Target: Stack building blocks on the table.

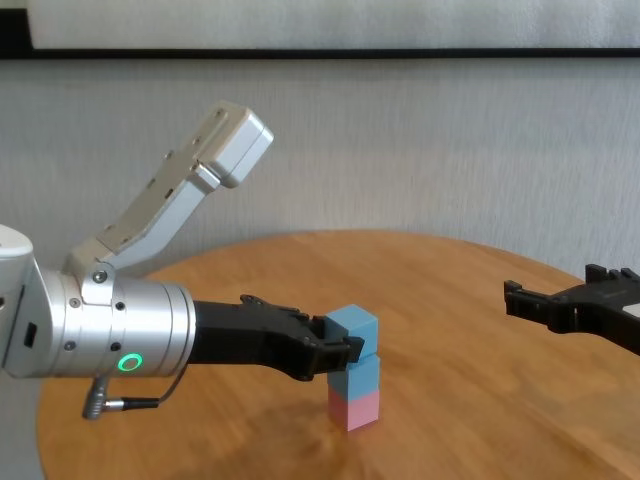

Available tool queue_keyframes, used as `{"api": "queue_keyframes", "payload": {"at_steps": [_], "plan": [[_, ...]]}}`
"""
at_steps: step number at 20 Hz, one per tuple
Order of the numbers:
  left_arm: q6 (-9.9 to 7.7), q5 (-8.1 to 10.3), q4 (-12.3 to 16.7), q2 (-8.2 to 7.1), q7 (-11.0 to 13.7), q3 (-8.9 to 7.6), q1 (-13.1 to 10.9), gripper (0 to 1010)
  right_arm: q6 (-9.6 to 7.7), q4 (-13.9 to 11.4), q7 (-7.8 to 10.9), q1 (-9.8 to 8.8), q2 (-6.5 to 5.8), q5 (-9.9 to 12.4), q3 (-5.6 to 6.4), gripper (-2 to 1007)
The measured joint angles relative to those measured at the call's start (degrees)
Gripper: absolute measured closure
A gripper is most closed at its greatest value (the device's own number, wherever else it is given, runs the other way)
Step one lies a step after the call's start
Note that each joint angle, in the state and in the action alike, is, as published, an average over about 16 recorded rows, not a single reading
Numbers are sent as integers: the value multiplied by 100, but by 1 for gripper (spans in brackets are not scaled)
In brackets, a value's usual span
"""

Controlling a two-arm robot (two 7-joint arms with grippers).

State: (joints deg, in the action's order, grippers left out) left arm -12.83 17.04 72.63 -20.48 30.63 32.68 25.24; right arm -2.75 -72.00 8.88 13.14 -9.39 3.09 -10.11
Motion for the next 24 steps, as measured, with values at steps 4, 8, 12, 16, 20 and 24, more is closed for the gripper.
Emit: {"api": "queue_keyframes", "payload": {"at_steps": [4,8,12,16,20,24], "plan": [[1,-9,37,-6,-29,-5,-10,497,0,0,0,0,0,0,0,0],[5,-19,126,-27,-76,-29,-29,388,0,0,0,0,0,0,0,0],[32,-40,284,-81,-178,-106,-66,251,0,0,0,0,0,0,0,0],[72,-82,451,-177,-358,-265,-127,136,0,0,0,0,0,0,0,0],[104,-146,596,-316,-593,-499,-217,62,0,0,0,0,0,0,0,0],[118,-253,684,-472,-824,-731,-303,20,0,0,0,0,0,0,0,0]]}}
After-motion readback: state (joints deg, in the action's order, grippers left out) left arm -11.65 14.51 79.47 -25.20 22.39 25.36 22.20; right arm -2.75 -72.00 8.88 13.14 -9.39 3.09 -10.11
